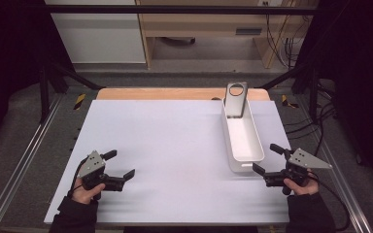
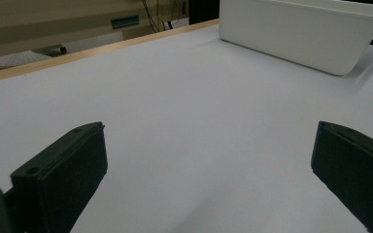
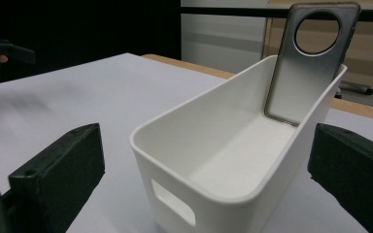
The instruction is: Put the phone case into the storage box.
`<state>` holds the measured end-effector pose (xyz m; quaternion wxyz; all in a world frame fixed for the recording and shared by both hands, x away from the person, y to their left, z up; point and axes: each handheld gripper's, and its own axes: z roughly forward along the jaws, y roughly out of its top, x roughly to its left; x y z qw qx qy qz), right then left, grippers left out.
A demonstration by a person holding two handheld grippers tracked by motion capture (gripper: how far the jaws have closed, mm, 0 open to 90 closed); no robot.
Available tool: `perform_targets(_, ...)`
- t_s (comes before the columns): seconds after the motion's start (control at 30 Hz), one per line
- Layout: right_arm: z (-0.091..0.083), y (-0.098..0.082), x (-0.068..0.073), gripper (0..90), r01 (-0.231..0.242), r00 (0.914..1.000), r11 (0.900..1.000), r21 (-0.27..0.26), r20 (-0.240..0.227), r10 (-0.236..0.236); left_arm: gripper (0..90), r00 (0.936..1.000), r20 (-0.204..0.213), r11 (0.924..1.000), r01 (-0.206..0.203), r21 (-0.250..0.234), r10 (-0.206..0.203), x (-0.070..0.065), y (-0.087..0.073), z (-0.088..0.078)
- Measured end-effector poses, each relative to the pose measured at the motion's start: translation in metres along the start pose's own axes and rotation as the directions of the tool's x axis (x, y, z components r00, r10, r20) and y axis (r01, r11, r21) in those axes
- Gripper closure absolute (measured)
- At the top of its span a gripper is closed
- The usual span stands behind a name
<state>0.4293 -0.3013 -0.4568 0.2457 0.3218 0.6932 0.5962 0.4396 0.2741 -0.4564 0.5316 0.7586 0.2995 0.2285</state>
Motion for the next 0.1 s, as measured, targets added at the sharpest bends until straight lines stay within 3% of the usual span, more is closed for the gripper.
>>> perform_targets(0.1, -0.0015, -0.0030, -0.0023, 0.5, -0.005, 1.0000, 1.000, 0.006, 0.005, 0.005, 0.0, 1.0000, 0.002, 1.0000, -0.002, -0.005, 0.002, -0.0002, 0.0007, -0.0001)
